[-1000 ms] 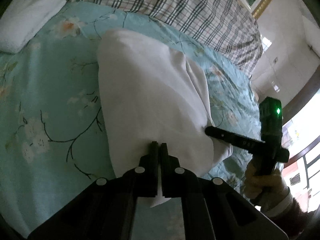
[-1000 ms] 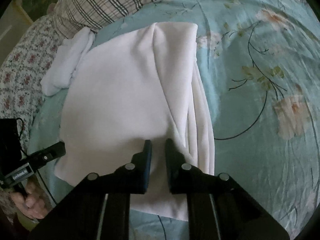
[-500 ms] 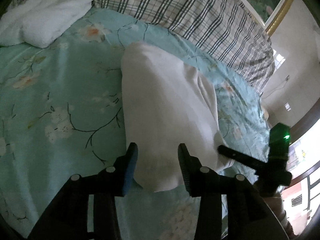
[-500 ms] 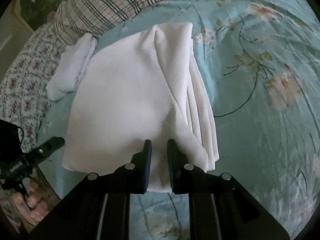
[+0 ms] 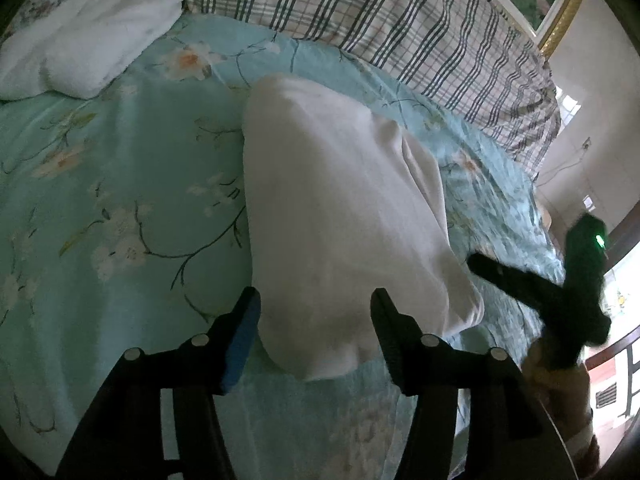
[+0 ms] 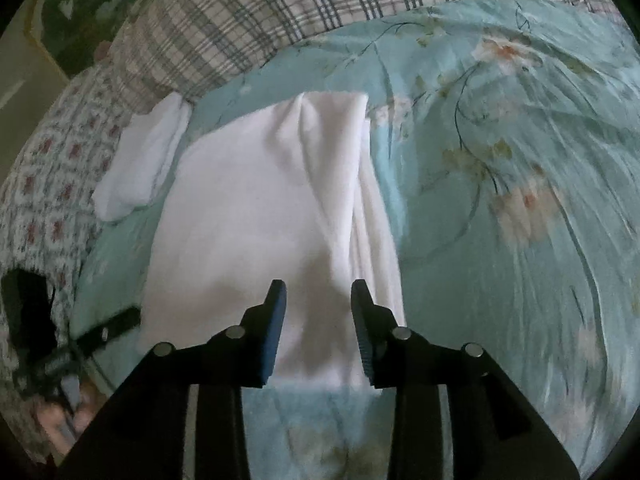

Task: Fold large clothes
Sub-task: 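Open both grippers and pull them back from the folded hoodie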

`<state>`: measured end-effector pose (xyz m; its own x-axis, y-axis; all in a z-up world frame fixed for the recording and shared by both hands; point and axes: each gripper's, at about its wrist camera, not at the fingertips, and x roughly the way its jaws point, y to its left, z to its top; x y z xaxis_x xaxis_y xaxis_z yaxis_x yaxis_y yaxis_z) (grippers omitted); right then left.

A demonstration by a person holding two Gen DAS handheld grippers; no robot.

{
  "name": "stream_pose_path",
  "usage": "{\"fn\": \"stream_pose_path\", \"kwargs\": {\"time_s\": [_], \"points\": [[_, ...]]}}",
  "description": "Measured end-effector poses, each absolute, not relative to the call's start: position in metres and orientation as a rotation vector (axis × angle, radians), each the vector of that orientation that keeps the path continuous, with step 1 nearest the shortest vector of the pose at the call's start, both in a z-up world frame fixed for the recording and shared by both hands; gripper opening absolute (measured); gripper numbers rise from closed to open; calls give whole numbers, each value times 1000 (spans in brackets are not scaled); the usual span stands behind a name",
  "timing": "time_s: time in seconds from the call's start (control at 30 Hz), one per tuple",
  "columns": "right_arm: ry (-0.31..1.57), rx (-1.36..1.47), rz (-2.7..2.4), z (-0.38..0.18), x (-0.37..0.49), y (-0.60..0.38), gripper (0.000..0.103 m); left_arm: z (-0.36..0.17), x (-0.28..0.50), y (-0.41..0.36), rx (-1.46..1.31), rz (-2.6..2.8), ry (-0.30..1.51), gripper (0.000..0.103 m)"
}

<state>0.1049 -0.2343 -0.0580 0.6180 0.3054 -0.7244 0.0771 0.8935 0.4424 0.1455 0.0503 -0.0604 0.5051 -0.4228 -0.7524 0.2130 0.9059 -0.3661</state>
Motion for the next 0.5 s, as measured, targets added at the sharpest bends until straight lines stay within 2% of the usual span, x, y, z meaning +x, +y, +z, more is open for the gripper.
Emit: {"fn": "stream_pose_path", "kwargs": {"time_s": [0.07,0.17,0.2,0.23,0.27,0.37,0.5], "points": [[917,483,116,-66,128,-241,49,-64,150,47,-232,-378,977,59],[930,534,123,-79,159,-247,49,-70,158,45,-236,-375,991,60],[939,559,145,-84,167,-247,47,-70,159,45,-236,-374,993,60],[955,576,169,-87,175,-245,18,-69,160,45,-237,-377,996,61],[946,576,164,-85,176,-245,10,-68,161,45,-234,-378,993,60],[850,542,134,-67,158,-244,9,-73,162,42,-197,-371,997,63],[940,483,80,-91,164,-237,14,-81,168,40,-214,-380,1012,66]]}}
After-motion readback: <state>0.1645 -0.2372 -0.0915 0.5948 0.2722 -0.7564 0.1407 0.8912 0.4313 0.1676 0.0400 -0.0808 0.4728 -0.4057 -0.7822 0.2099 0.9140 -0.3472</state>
